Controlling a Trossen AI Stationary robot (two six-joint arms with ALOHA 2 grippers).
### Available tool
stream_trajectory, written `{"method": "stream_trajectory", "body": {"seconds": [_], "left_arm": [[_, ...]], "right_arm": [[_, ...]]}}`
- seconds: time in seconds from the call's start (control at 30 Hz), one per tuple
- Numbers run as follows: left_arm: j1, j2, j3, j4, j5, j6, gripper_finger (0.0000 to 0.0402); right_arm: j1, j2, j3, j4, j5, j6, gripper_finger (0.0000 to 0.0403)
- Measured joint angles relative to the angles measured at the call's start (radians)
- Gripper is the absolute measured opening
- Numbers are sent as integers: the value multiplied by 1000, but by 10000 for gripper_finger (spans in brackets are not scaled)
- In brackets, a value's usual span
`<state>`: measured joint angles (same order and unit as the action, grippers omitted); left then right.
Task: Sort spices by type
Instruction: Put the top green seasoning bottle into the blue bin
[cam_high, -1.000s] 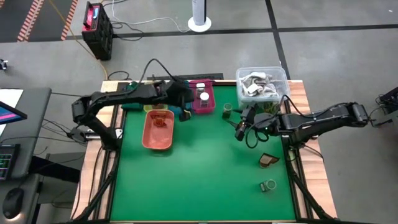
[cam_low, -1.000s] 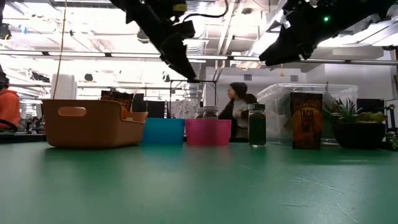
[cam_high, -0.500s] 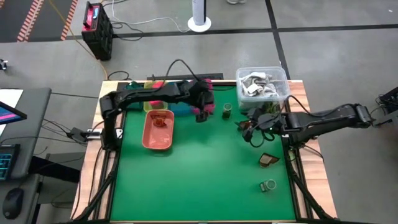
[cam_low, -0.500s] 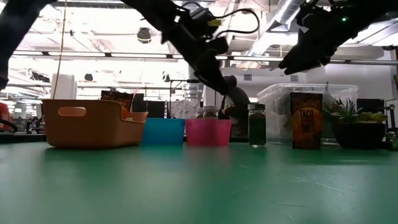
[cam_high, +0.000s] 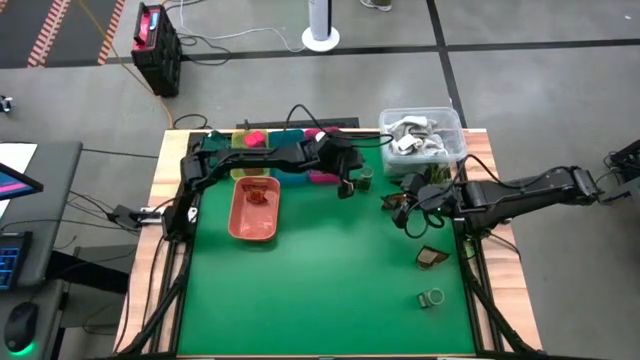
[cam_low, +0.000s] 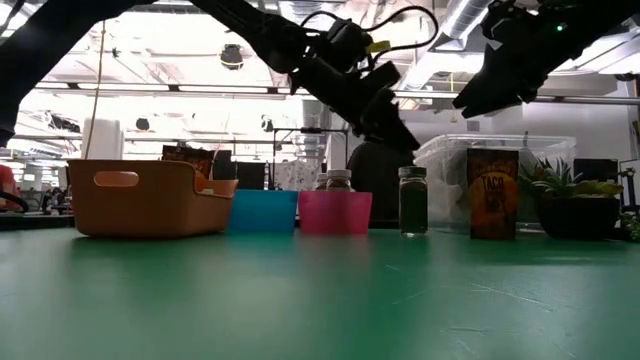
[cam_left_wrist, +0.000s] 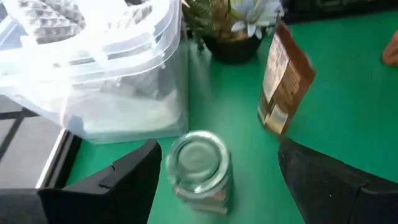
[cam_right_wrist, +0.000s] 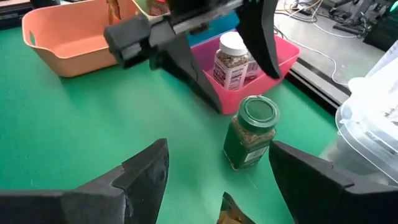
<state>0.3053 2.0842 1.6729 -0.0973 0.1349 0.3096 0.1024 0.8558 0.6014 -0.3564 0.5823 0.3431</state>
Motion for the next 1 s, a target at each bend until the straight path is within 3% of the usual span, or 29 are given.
{"method": "stream_trajectory", "body": {"seconds": [0.27, 0.53, 0.7, 1.0], "left_arm": [[-3, -2, -15, 111, -7, -165, 309], [-3, -1, -36, 116, -19, -122, 309], [-4, 47, -41, 107, -96, -112, 309], [-5, 38, -34, 80, -98, -83, 309]], "right_arm": [[0, 0, 1, 3, 50, 0, 302], [2, 0, 1, 61, 65, -22, 302], [4, -1, 2, 83, 79, -37, 302], [7, -1, 2, 108, 79, -61, 302]]}}
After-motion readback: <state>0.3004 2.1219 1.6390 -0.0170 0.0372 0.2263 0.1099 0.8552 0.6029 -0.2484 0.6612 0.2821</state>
